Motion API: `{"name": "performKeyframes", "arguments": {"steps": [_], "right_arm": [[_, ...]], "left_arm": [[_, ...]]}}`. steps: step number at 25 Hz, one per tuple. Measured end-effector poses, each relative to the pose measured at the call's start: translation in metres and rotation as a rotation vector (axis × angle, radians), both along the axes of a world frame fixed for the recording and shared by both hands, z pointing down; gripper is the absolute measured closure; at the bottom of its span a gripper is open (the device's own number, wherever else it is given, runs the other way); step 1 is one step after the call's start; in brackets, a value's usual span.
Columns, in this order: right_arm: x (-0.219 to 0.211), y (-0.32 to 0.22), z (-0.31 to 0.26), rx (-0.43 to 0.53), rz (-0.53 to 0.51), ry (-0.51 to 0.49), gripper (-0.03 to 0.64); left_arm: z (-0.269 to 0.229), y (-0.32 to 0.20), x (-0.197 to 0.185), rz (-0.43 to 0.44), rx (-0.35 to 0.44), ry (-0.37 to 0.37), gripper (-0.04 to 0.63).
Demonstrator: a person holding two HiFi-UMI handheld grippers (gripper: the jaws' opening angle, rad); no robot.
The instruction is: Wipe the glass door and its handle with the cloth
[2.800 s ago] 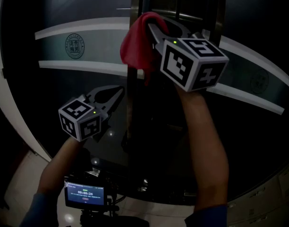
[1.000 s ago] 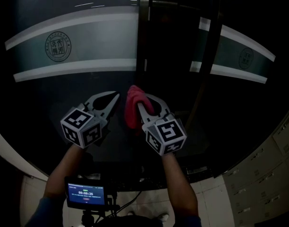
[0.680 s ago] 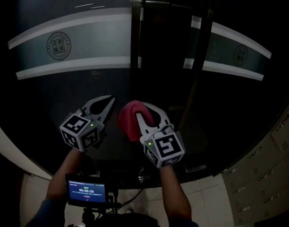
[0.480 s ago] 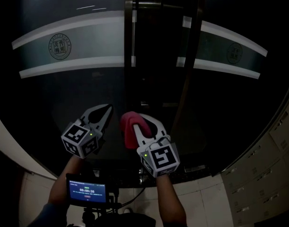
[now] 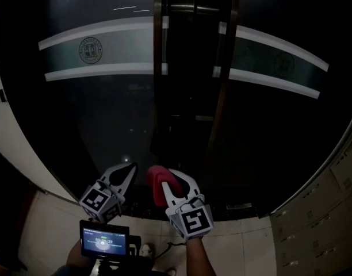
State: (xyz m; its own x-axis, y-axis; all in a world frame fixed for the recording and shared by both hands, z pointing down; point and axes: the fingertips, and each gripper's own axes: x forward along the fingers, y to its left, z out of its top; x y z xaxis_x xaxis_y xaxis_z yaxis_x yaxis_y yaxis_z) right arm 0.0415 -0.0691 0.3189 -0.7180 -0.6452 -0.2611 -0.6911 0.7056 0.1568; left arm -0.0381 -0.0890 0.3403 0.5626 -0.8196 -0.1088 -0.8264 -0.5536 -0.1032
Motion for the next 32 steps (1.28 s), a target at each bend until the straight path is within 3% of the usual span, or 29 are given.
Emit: {"name": "performKeyframes", "arguments": {"steps": [6, 12, 18, 26, 32], "right_arm": [[-0.002, 0.046, 0.021, -0.031, -0.01, 0.009, 0.589], [-0.007, 0.066, 0.021, -0.028, 0.027, 0.015, 0.589], [-0.023, 0.075, 0.022, -0.028, 0.058, 0.031, 0.589], [-0.038, 0.073, 0.026, -0.045, 0.102, 0.045, 0.589], [-0.057, 0.056, 0.03, -0.045, 0.143, 0.051, 0.589]], "left_arm": [[0.03, 0.049, 0.0, -0.009, -0.029, -0.024, 0.584], [0.021, 0.059, 0.002, 0.025, -0.019, -0.028, 0.584], [0.018, 0.066, -0.007, 0.079, -0.029, 0.024, 0.584], [0.024, 0.065, -0.018, 0.108, -0.03, 0.005, 0.583], [0.026, 0.051, -0.041, 0.127, -0.038, 0.047, 0.583]]}}
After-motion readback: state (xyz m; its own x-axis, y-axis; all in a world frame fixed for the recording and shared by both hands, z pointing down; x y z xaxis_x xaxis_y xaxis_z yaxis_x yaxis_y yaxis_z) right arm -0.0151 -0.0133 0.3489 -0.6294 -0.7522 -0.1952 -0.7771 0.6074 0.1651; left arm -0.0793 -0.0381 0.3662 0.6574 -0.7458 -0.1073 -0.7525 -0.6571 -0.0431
